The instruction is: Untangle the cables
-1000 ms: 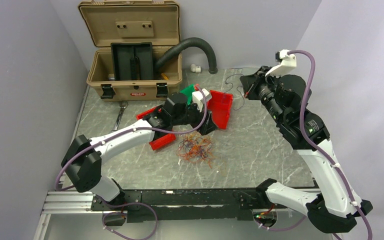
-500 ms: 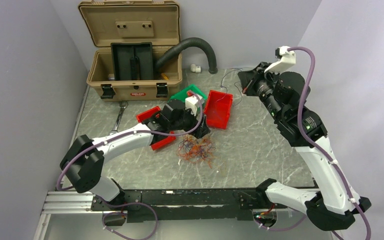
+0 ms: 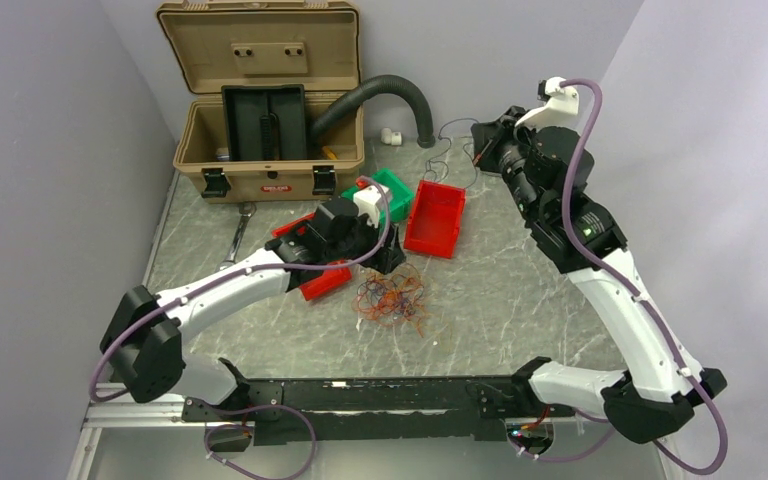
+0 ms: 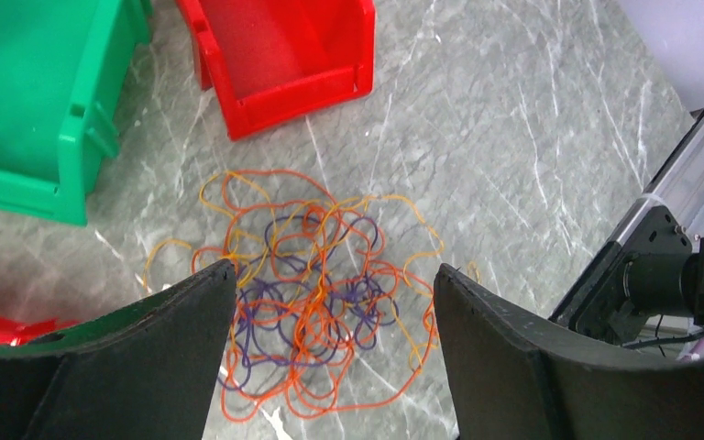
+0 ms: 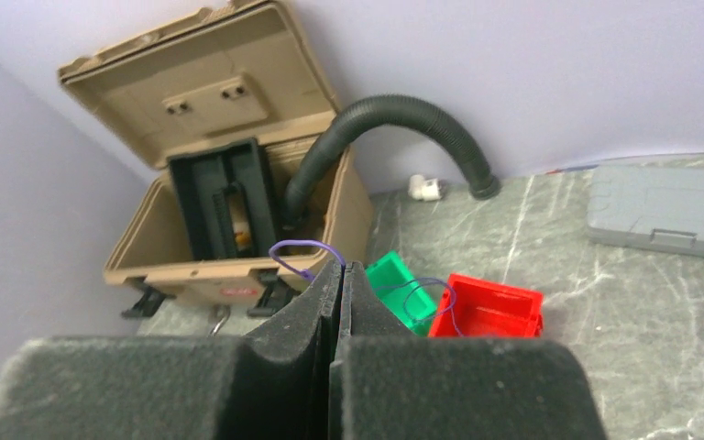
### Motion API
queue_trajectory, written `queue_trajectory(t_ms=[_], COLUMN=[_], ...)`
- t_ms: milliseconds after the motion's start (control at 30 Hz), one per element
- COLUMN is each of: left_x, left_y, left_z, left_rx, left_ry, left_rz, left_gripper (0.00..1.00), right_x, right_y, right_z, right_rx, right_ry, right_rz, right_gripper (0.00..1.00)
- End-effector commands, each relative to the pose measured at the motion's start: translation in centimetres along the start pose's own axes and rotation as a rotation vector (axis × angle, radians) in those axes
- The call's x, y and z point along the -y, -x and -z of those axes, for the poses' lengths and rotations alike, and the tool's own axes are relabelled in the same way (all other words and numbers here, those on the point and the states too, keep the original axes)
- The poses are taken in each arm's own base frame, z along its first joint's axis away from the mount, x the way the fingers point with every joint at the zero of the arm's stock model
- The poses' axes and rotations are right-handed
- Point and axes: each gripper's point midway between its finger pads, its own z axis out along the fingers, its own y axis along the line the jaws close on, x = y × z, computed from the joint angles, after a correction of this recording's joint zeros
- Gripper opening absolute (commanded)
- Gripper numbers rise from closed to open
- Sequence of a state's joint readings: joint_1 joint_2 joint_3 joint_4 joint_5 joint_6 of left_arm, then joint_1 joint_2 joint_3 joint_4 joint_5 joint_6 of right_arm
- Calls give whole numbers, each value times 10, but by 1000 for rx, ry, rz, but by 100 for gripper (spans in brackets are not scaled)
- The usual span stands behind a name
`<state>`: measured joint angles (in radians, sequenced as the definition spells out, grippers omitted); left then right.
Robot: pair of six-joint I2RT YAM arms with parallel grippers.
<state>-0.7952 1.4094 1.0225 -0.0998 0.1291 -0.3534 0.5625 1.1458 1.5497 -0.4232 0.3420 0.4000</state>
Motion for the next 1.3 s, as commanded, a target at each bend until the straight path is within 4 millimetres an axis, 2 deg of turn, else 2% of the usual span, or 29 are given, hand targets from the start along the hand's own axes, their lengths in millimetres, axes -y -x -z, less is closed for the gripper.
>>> queue_trajectory(t_ms=[0,267,467,600,733,833,1100,1267], left_x=[1,-4,-5,-6,-7,-6,-7,-8], left_y=[11,2,-2,-5,-5,-4,-7,-10], left_z=[24,47,50,48,48,47,46,47], left_rx=[2,-10,-24,-36,-36,-33,-40,-46], left_ry=[39,72,70,74,76,73,73,75], left_rz=[29,28,22,20,18,19,24,19], left_gripper=[82,83,82,82,82,82,82,82], right_x=[17,24,30,33,34,36,61,81], right_y=[13,-17,-42,-43,-36,-39,-85,-124], right_z=[-20,-48,-57,-62,-65,-68,-69,-71], right_rx=[110,54,13,12,28,16,-64,-134], right_ry=[-115,-160,-173,-191,-202,-206,-274,-333], right_rz=[4,31,24,31,46,56,62,93], right_gripper=[0,0,0,0,0,0,0,0])
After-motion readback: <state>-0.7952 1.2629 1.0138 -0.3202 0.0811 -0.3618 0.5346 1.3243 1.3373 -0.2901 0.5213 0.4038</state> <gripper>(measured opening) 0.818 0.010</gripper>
